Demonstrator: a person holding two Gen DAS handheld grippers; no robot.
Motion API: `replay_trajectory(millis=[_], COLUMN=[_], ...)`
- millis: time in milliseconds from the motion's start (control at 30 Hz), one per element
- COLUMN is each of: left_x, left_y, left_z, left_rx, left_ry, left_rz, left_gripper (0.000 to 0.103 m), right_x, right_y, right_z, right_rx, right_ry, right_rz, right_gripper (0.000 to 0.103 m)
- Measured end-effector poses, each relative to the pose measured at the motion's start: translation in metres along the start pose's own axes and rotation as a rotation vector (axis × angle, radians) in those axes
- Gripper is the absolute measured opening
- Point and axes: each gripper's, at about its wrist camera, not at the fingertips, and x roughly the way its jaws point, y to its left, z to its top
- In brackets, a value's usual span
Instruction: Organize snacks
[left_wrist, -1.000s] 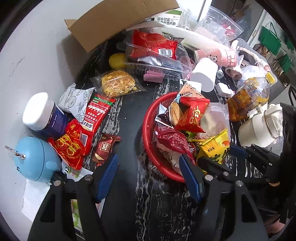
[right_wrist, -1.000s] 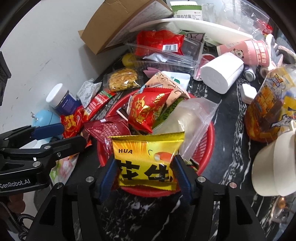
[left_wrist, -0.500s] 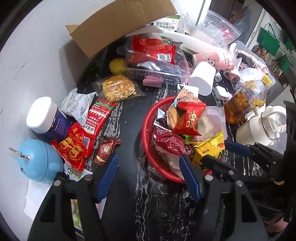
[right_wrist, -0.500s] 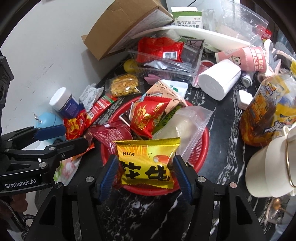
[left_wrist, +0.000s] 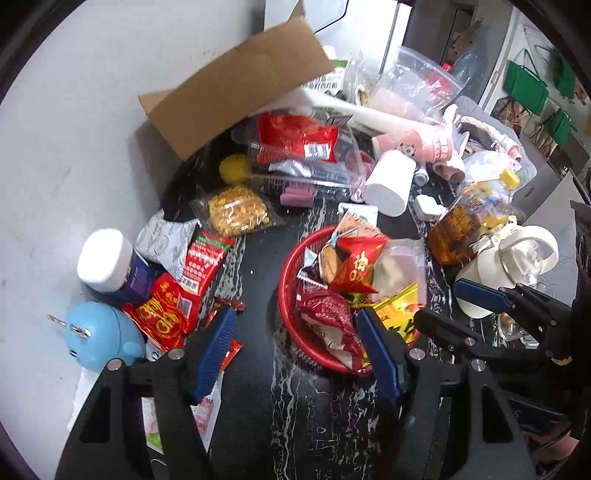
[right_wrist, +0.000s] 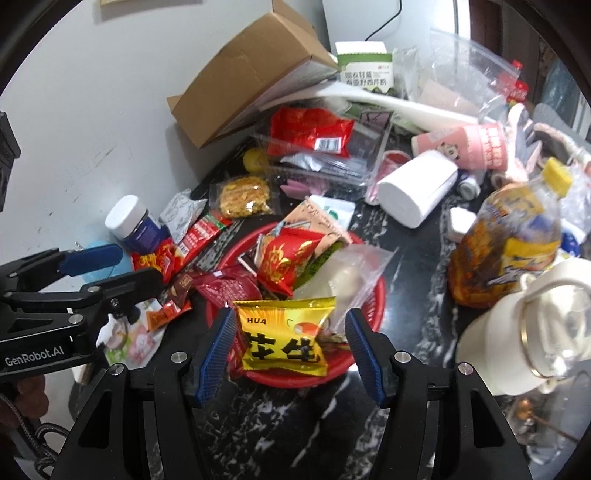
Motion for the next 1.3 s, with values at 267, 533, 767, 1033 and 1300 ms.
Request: replay_trajectory(millis=[267, 533, 767, 1033, 1300], left_x=[-0.042, -0.086, -0.114, -0.135, -0.136], left_y=[-0.018, -0.042, -0.062, -0.081, -0.093], left_z=[0.001, -0.007, -0.015, -0.030, -0.053], left_rx=[0.044, 0.093, 0.129, 0.151, 0.165], left_ry=[-0.071, -0.128, -0.165, -0.174, -0.143], left_rz=[0.009, -0.004, -0.008, -0.001, -0.003], left_gripper=[0.067, 0.068, 0.068, 0.068, 0.068], right_x=[-0.050, -0.106, -0.153, -0.189, -0.201], right_y=[0.002, 0.001, 0.000, -0.004, -0.006], right_z=[-0.001, -0.013, -0.032, -0.056, -0.084], right_rx=[-0.004, 0.033, 0.062, 0.099, 0.110], right_ry=[-0.065, -0.130, -0.196, -0.224, -0.216], right_rz=[-0.058, -0.097, -0.127, -0.151, -0.185], right_gripper=[0.066, 0.073, 0.078, 0.078, 0.082])
